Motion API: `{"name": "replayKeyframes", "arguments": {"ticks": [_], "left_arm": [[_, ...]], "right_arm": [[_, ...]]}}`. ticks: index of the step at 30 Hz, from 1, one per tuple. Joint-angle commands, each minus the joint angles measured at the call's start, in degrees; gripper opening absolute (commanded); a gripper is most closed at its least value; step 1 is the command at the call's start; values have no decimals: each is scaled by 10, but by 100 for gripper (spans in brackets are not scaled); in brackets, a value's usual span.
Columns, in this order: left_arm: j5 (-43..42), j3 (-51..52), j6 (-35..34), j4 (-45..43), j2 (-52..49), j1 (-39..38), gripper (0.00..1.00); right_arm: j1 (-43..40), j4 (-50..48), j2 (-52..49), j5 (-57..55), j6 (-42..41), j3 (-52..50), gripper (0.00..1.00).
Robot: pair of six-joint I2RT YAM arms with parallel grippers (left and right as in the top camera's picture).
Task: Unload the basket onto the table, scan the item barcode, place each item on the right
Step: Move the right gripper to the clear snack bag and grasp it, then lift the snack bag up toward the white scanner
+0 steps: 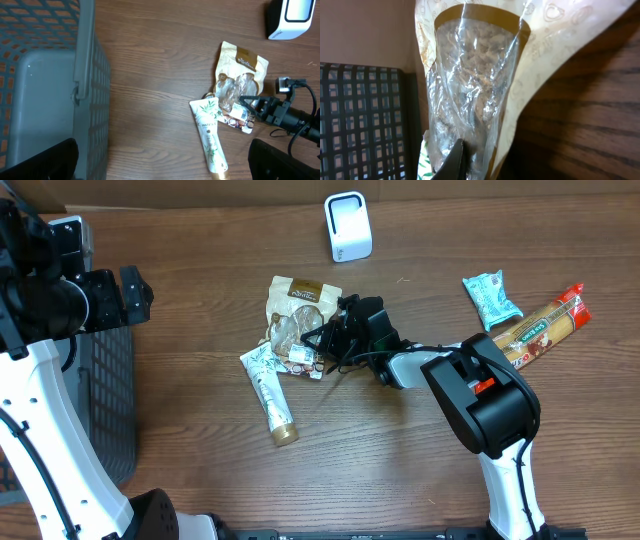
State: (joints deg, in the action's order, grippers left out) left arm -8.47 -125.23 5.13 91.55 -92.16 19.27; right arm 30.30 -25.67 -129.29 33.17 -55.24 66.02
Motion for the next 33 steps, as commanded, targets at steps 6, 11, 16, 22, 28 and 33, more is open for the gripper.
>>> {"name": "replayKeyframes", "arguments": {"ticks": [6, 11, 16, 22, 28, 33], "left_arm": [[1, -1, 13, -1, 2, 2, 100], [1, -1, 13, -1, 2, 2, 100], [1, -1, 13, -1, 2, 2, 100], [1, -1, 13, -1, 2, 2, 100], [1, -1, 13, -1, 2, 2, 100], [1, -1, 13, -1, 2, 2, 99]], "right_arm": [[-48, 22, 12, 106, 54, -17, 4], [-60, 57, 85, 177, 120, -17, 4], [-60, 136, 159, 164, 193, -17, 4], [-60, 276, 265, 100, 273, -3, 4], [-60, 374, 379, -73, 270, 1, 4], [-59, 467, 427, -256, 208, 1, 4]]}}
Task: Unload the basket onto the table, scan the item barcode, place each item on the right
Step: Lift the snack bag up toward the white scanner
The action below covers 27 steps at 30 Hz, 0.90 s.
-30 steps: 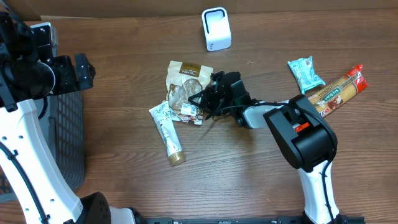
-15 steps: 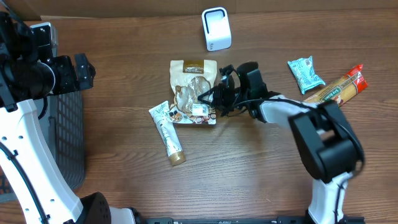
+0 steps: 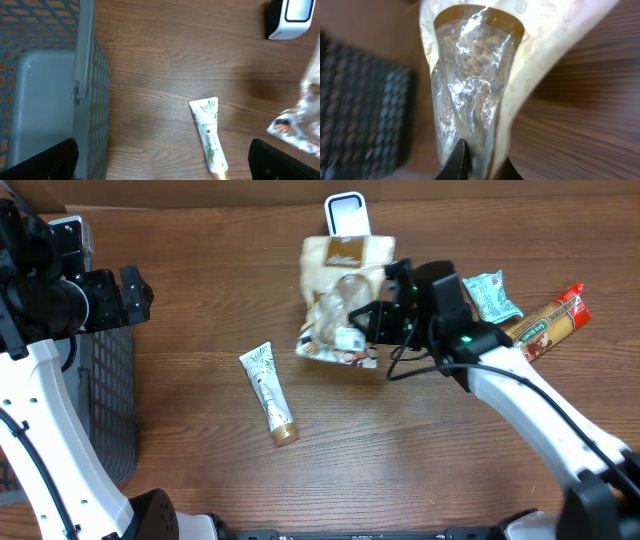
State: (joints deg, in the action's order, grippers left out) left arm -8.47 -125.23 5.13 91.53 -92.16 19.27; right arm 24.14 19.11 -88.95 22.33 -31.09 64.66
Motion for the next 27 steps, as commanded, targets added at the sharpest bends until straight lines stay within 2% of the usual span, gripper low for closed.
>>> {"name": "replayKeyframes", "arguments": {"ticks": [1, 5, 10, 14, 19, 24, 25, 27], "left_arm": [[1, -1, 13, 0, 2, 2, 99], [1, -1, 13, 0, 2, 2, 100], [1, -1, 13, 0, 2, 2, 100], [1, -1, 13, 0, 2, 2, 100], [1, -1, 13, 0, 2, 2, 100], [1, -1, 13, 0, 2, 2, 100], [1, -1, 13, 0, 2, 2, 100], [1, -1, 13, 0, 2, 2, 100]], "right_arm": [[2, 29, 24, -152, -34, 14, 4], [2, 20, 28, -154, -40, 14, 4], [-20, -42, 52, 3, -126, 20, 4], [-52, -74, 81, 79, -169, 23, 4], [-76, -75, 118, 125, -172, 23, 4], [-78, -75, 141, 113, -166, 23, 4], [-78, -73, 142, 108, -159, 23, 4], [-58, -52, 141, 43, -88, 23, 4]]}}
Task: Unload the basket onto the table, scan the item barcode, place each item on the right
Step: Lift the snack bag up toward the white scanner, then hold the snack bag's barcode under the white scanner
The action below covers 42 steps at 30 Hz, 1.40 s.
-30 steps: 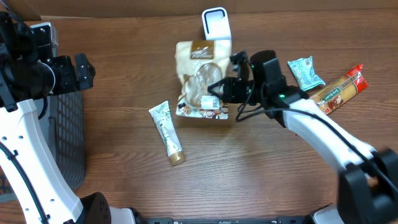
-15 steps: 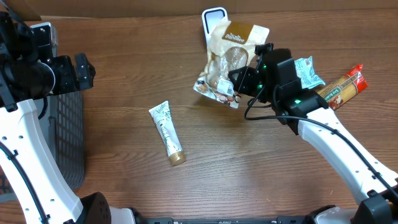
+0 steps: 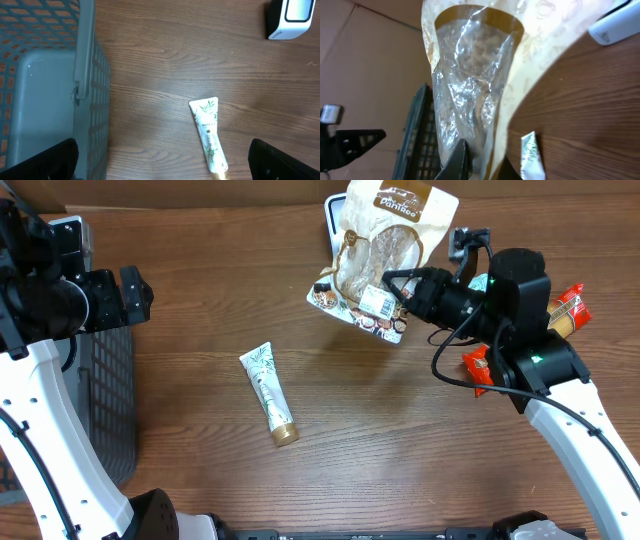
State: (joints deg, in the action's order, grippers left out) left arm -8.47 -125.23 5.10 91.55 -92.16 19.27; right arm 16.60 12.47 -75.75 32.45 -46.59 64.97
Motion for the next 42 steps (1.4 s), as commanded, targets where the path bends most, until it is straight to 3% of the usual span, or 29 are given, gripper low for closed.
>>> {"name": "replayKeyframes", "arguments": {"ticks": [1, 6, 9, 15, 21, 23, 26, 37, 42], "left_arm": [[1, -1, 13, -1, 2, 2, 99], [1, -1, 13, -1, 2, 2, 99], [1, -1, 13, -1, 2, 2, 100], [1, -1, 13, -1, 2, 2, 100], [1, -1, 13, -1, 2, 2, 99], [1, -1, 13, -1, 2, 2, 99], [1, -1, 13, -1, 2, 2, 100], [1, -1, 13, -1, 2, 2, 100], [1, -1, 13, -1, 2, 2, 100]], "right_arm": [[43, 38, 9, -158, 125, 20, 4], [145, 7, -29, -540, 304, 20, 4], [176, -70, -78, -655, 410, 20, 4], [181, -267, -184, -711, 574, 20, 4], [169, -589, -314, -706, 766, 21, 4], [162, -626, -342, -680, 828, 24, 4], [146, -634, -389, -640, 900, 45, 4], [113, -459, -507, -613, 916, 307, 4], [113, -437, -559, -552, 1139, 353, 4]]}}
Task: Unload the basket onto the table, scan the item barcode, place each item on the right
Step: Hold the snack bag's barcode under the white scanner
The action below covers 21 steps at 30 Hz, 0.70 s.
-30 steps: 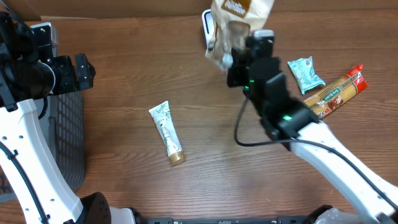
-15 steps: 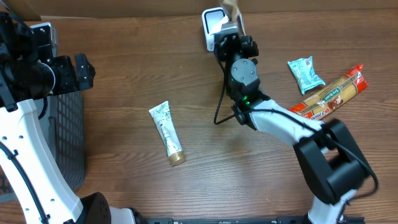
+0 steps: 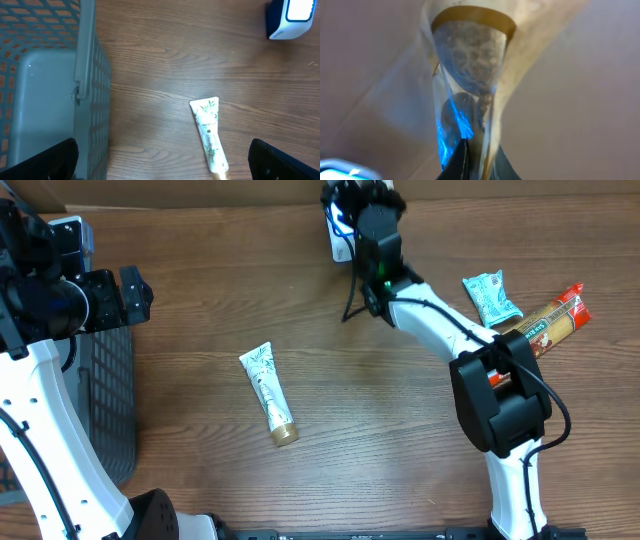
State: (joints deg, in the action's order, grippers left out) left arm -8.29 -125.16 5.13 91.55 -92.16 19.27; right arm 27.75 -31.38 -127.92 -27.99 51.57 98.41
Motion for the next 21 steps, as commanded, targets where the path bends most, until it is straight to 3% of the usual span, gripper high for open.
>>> {"name": "replayKeyframes", "arguments": {"ticks": [1, 21], "left_arm": [[-1, -1, 13, -1, 2, 2, 100], [-1, -1, 13, -1, 2, 2, 100]], "right_arm": [[1, 3, -44, 64, 197, 18, 4], [-24, -15, -101, 230, 327, 18, 4]]}}
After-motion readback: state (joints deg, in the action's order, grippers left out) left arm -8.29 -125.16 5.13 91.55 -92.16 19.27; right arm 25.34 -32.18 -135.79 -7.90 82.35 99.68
